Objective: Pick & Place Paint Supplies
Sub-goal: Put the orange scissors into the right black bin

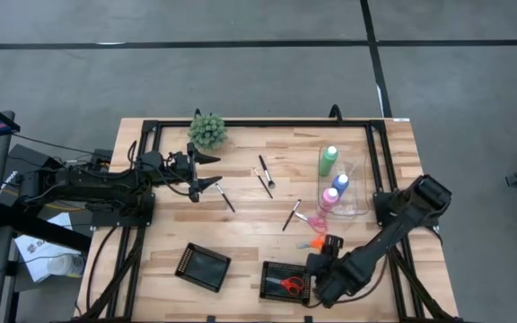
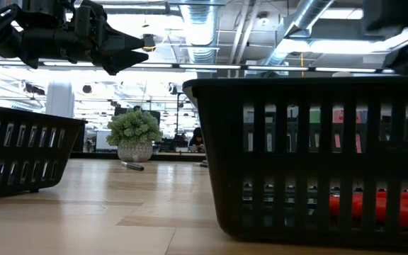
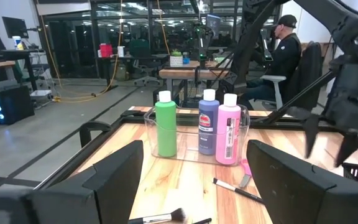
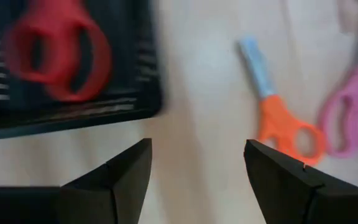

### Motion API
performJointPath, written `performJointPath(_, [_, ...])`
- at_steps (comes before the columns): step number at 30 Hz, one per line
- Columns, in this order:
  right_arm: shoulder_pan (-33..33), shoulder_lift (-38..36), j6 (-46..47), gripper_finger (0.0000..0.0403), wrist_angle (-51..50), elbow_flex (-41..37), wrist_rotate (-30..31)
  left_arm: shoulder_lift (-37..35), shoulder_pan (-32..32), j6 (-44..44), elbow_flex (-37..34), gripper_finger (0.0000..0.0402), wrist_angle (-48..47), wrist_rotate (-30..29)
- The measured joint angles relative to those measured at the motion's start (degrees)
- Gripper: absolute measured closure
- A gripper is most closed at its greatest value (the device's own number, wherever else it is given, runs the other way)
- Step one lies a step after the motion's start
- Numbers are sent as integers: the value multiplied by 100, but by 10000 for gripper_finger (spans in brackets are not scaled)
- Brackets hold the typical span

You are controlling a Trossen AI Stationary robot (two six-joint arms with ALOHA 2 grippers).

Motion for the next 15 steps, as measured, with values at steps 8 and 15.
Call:
performJointPath(8, [184,-984,135,189,134,7,314,0,0,0,0,121,2,0])
performJointPath(15, [296,-1721,-346,202,1202,7,877,0,0,0,0,121,2,0])
